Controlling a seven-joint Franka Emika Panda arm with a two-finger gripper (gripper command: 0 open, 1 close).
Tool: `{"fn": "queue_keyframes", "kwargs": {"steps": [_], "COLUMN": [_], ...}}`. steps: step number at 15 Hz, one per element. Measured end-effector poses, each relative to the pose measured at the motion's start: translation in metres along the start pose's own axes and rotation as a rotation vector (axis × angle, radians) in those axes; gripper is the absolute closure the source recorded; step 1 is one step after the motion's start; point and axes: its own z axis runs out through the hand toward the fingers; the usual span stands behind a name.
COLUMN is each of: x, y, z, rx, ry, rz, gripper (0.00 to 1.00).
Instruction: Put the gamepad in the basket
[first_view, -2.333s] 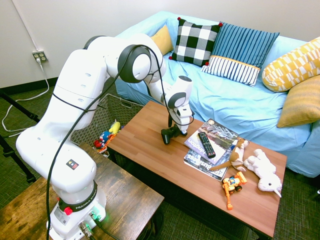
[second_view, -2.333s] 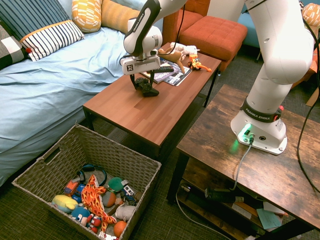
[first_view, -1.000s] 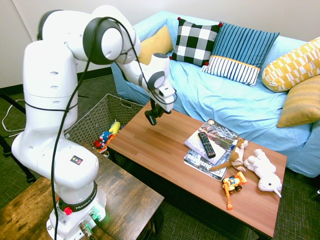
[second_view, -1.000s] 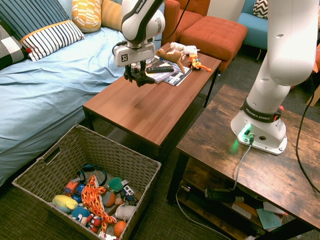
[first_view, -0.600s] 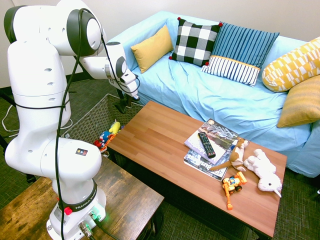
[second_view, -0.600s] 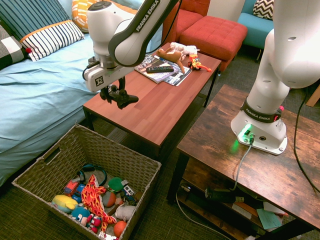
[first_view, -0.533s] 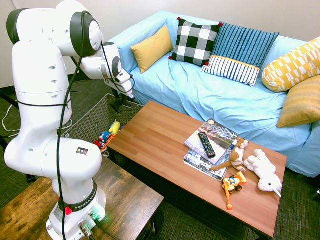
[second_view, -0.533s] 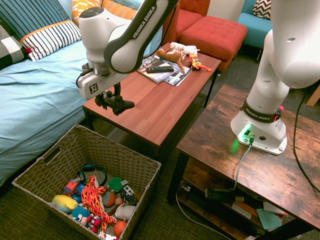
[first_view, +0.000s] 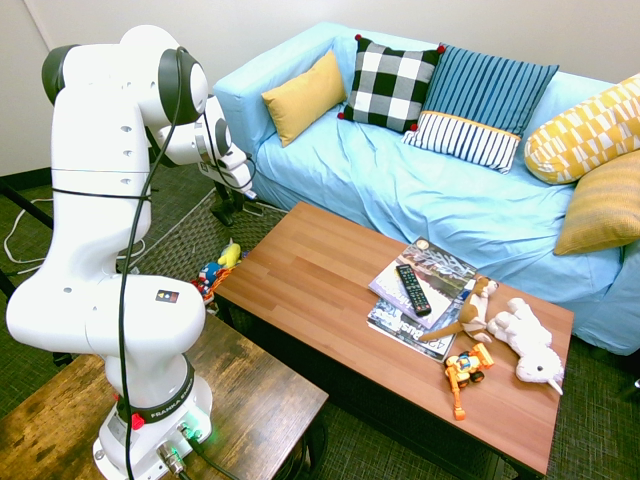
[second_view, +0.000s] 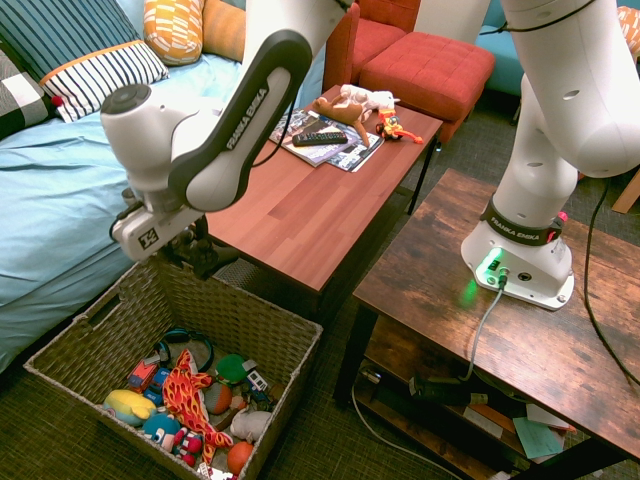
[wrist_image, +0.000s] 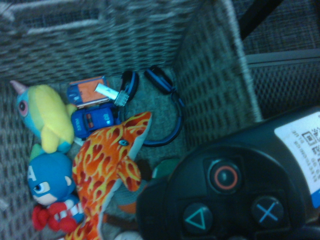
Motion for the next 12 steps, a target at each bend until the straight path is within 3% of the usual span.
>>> {"fn": "queue_keyframes", "kwargs": {"steps": [5, 6, 8, 12], "x": [-0.065, -0.068, -0.073, -0.073], "y": [-0.022, -0.025, -0.028, -0.039], "z": [0.068, 0.086, 0.115, 0.131], "rx": [0.007, -0.003, -0.014, -0.020], "ry": [-0.077, -0.092, -0.134, -0.167], "rz": [-0.056, -0.085, -0.155, -0.165], "gripper": [1.00, 0.00, 0.00, 0.00]}}
